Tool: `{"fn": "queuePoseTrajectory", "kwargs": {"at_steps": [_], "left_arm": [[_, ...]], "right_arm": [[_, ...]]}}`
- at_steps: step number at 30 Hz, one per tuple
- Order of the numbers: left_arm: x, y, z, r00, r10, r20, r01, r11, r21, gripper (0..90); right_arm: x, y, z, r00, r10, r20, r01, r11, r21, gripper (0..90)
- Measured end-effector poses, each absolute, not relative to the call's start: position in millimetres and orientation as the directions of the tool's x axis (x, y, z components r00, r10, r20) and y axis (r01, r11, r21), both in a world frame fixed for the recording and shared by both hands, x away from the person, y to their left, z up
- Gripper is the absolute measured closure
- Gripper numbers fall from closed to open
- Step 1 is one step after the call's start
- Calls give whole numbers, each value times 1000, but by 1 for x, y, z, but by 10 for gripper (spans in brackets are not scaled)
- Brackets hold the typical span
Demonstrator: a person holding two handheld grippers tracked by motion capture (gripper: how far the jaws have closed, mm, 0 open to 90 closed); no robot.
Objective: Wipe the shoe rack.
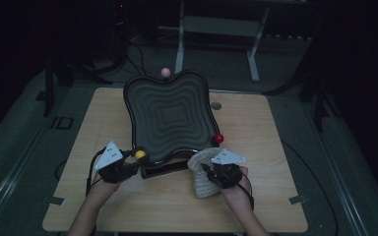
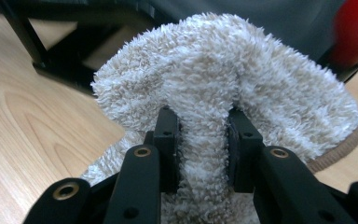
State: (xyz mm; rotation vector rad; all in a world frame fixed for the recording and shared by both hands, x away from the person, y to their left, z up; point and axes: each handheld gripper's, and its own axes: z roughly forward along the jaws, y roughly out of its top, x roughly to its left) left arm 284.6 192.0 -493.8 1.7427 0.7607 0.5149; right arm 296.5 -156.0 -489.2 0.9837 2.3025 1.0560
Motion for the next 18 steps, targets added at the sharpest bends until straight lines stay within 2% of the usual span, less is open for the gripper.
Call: {"fn": "queuePoseTrajectory", "kwargs": {"at_steps": [7, 12, 18], "left_arm": [[285, 193, -494, 705, 708, -39, 235, -182, 955, 601], [286, 193, -494, 707, 706, -42, 236, -180, 955, 601], [286, 193, -494, 710, 703, -45, 237, -178, 955, 601]], "right_arm": [[291, -146, -472, -686, 721, -99, 377, 468, 799, 698], [298, -141, -488, -693, 715, -86, 415, 494, 764, 698], [291, -132, -473, -714, 693, -101, 370, 496, 786, 699]]}}
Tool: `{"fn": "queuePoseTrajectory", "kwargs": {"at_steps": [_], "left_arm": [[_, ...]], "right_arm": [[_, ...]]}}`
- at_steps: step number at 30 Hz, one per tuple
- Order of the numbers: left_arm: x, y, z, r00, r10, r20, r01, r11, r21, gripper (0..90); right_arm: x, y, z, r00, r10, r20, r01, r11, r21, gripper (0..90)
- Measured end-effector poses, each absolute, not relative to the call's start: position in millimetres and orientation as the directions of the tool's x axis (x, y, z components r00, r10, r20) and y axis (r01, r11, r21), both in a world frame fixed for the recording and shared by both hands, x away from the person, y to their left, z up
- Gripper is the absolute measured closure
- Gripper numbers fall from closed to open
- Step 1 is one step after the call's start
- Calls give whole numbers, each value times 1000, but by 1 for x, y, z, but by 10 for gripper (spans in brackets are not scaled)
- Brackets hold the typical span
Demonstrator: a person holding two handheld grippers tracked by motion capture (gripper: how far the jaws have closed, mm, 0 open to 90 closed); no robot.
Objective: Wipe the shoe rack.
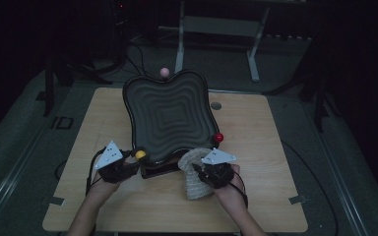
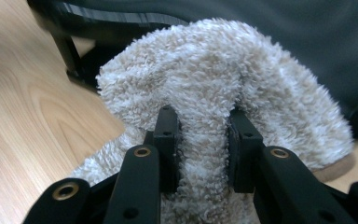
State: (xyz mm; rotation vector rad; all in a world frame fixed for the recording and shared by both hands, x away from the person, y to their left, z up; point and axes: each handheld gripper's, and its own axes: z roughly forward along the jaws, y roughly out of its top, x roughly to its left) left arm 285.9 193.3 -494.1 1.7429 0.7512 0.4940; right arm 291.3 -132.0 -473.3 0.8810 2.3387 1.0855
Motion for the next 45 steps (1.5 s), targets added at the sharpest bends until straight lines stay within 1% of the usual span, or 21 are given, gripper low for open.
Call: {"fn": "queuePoseTrajectory", "kwargs": {"at_steps": [1, 6, 12, 14, 17, 19, 23, 25, 28, 29, 31, 33, 36, 39, 41, 43, 45], "left_arm": [[286, 193, -494, 711, 701, -46, 237, -178, 955, 601], [287, 194, -494, 715, 698, -51, 238, -174, 955, 601], [287, 194, -494, 719, 693, -56, 240, -171, 955, 601], [287, 195, -495, 720, 692, -59, 241, -169, 956, 601], [288, 194, -495, 720, 692, -59, 241, -168, 956, 601], [288, 195, -495, 721, 690, -60, 241, -169, 956, 601], [288, 195, -495, 723, 688, -64, 242, -165, 956, 601], [288, 195, -495, 722, 689, -63, 242, -167, 956, 601], [288, 194, -495, 721, 690, -64, 243, -165, 956, 601], [288, 194, -495, 721, 690, -64, 243, -165, 956, 601], [288, 194, -495, 720, 691, -64, 243, -165, 956, 601], [288, 194, -495, 721, 690, -65, 245, -165, 955, 601], [288, 194, -494, 719, 692, -64, 245, -166, 955, 601], [287, 194, -495, 718, 693, -64, 244, -165, 956, 601], [287, 193, -495, 716, 695, -64, 244, -163, 956, 601], [287, 193, -495, 716, 695, -65, 245, -163, 956, 601], [287, 193, -494, 715, 696, -65, 246, -164, 955, 601]], "right_arm": [[293, -130, -471, -708, 698, -110, 360, 491, 793, 699], [300, -124, -484, -717, 691, -91, 396, 511, 763, 699], [295, -117, -465, -729, 677, -101, 346, 492, 799, 698], [300, -116, -469, -728, 680, -89, 359, 489, 795, 698], [308, -112, -482, -738, 673, -53, 405, 504, 763, 698], [305, -106, -480, -744, 663, -82, 387, 527, 756, 697], [303, -103, -470, -742, 662, -103, 352, 516, 781, 696], [308, -103, -474, -744, 663, -80, 371, 510, 776, 697], [312, -96, -482, -763, 644, -57, 403, 543, 737, 697], [312, -96, -482, -763, 644, -57, 403, 543, 737, 697], [308, -90, -473, -776, 628, -61, 374, 536, 756, 697], [306, -87, -468, -772, 632, -67, 358, 520, 776, 697], [308, -83, -473, -768, 636, -78, 360, 529, 769, 697], [310, -78, -485, -774, 630, -56, 388, 542, 746, 698], [307, -77, -482, -779, 624, -63, 380, 549, 745, 697], [303, -77, -475, -790, 611, -49, 364, 531, 765, 698], [299, -74, -470, -788, 612, -67, 342, 525, 779, 698]]}}
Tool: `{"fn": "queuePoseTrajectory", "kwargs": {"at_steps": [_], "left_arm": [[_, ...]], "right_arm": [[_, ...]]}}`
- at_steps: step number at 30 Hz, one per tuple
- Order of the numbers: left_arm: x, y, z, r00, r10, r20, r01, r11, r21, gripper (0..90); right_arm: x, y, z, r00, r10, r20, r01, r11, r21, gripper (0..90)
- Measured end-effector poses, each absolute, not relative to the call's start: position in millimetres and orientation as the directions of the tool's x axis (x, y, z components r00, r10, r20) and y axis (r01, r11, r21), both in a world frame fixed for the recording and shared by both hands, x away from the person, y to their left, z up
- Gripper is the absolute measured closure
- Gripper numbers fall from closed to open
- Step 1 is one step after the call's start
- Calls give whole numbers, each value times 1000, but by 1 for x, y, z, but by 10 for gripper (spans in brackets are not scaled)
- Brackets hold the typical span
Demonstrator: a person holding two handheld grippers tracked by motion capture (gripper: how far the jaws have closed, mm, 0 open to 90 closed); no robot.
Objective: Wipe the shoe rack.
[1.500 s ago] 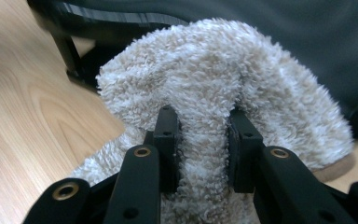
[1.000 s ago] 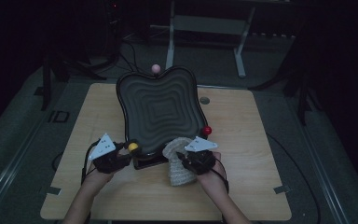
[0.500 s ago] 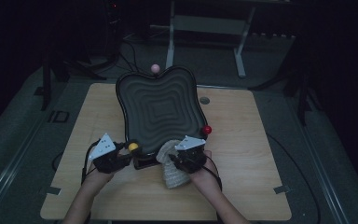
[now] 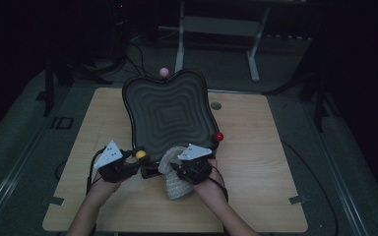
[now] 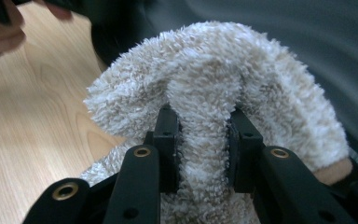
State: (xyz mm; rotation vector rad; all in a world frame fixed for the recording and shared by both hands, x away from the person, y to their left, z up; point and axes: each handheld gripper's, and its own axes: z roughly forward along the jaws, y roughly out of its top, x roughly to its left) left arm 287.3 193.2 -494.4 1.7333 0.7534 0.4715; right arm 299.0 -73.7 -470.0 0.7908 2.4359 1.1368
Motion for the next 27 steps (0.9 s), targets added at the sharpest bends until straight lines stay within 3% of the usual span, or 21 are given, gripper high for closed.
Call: {"fn": "queuePoseTrajectory", "kwargs": {"at_steps": [6, 22, 27], "left_arm": [[287, 193, -494, 713, 698, -65, 247, -164, 955, 601], [287, 192, -494, 711, 701, -64, 250, -166, 954, 601], [287, 193, -494, 712, 700, -64, 250, -167, 954, 602]], "right_arm": [[296, -65, -486, -798, 601, -48, 367, 547, 753, 700], [265, -24, -481, -878, 476, -53, 260, 566, 783, 701], [272, -12, -498, -884, 464, -52, 284, 623, 729, 701]]}}
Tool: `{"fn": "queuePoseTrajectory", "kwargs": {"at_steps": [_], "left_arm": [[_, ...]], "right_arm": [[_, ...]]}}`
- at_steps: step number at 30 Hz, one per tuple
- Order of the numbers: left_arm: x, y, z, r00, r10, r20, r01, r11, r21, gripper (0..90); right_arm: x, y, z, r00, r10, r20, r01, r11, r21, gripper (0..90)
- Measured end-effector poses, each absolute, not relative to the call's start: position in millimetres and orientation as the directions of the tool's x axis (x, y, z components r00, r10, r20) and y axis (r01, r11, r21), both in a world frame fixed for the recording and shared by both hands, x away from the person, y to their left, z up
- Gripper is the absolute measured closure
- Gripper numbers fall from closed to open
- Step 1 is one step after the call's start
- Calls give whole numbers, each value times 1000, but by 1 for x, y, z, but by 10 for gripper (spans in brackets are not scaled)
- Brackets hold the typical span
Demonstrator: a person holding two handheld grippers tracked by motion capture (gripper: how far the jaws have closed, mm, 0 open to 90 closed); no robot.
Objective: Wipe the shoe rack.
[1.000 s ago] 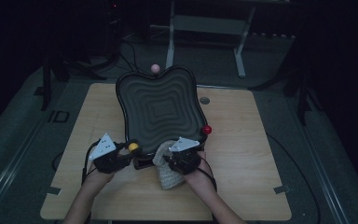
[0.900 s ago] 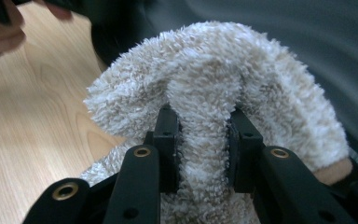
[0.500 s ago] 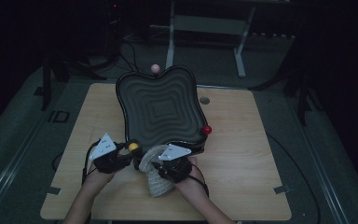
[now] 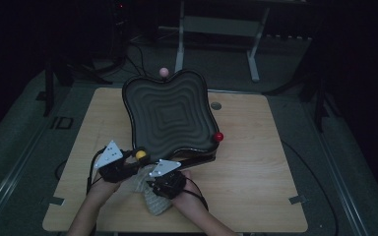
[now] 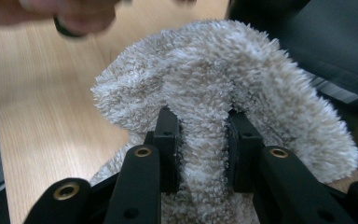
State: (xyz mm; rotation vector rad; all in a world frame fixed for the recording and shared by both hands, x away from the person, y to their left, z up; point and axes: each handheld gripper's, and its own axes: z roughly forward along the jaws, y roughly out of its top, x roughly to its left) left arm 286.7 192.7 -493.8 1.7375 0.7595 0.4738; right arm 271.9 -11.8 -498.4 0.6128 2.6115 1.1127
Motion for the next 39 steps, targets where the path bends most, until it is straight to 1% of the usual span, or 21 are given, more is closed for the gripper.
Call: {"fn": "queuePoseTrajectory", "kwargs": {"at_steps": [1, 4, 6, 8, 10, 12, 15, 17, 21, 24, 26, 27, 29, 30, 32, 36, 39], "left_arm": [[287, 193, -494, 712, 699, -66, 250, -164, 954, 601], [287, 193, -494, 713, 697, -71, 251, -159, 955, 601], [287, 193, -494, 714, 696, -73, 251, -157, 955, 602], [287, 193, -494, 716, 695, -73, 252, -159, 955, 602], [288, 193, -494, 716, 694, -74, 252, -159, 955, 602], [288, 194, -494, 719, 691, -75, 252, -158, 955, 602], [288, 194, -495, 720, 689, -77, 252, -156, 955, 602], [288, 194, -495, 722, 687, -80, 252, -154, 956, 602], [289, 195, -495, 724, 685, -82, 252, -153, 956, 602], [289, 195, -495, 726, 682, -85, 253, -151, 956, 602], [289, 195, -495, 726, 682, -87, 254, -149, 956, 602], [289, 195, -495, 726, 682, -88, 254, -148, 956, 602], [289, 195, -495, 727, 681, -89, 254, -147, 956, 602], [289, 195, -495, 727, 681, -88, 254, -148, 956, 602], [289, 195, -495, 727, 681, -89, 254, -147, 956, 602], [289, 196, -496, 729, 679, -93, 254, -142, 957, 602], [289, 196, -496, 730, 677, -92, 254, -145, 956, 602]], "right_arm": [[270, -12, -496, -885, 461, -68, 270, 626, 731, 701], [267, -20, -480, -882, 467, -58, 261, 589, 765, 701], [268, -25, -478, -874, 481, -67, 257, 576, 776, 701], [272, -25, -488, -873, 484, -62, 280, 601, 749, 699], [272, -24, -492, -872, 480, -97, 276, 644, 714, 698], [270, -29, -482, -870, 482, -102, 264, 631, 729, 698], [272, -41, -471, -852, 512, -106, 263, 595, 760, 698], [278, -48, -474, -840, 535, -90, 286, 577, 765, 697], [283, -52, -484, -832, 547, -96, 310, 601, 737, 688], [284, -62, -473, -808, 579, -114, 300, 569, 765, 687], [290, -70, -470, -778, 618, -115, 308, 533, 788, 688], [294, -72, -473, -773, 627, -101, 326, 529, 783, 688], [300, -71, -486, -778, 623, -76, 371, 555, 745, 685], [301, -71, -490, -781, 620, -78, 375, 565, 735, 684], [301, -74, -486, -779, 623, -77, 372, 557, 742, 684], [303, -87, -470, -749, 659, -75, 358, 497, 791, 685], [306, -88, -485, -733, 674, -86, 378, 510, 773, 685]]}}
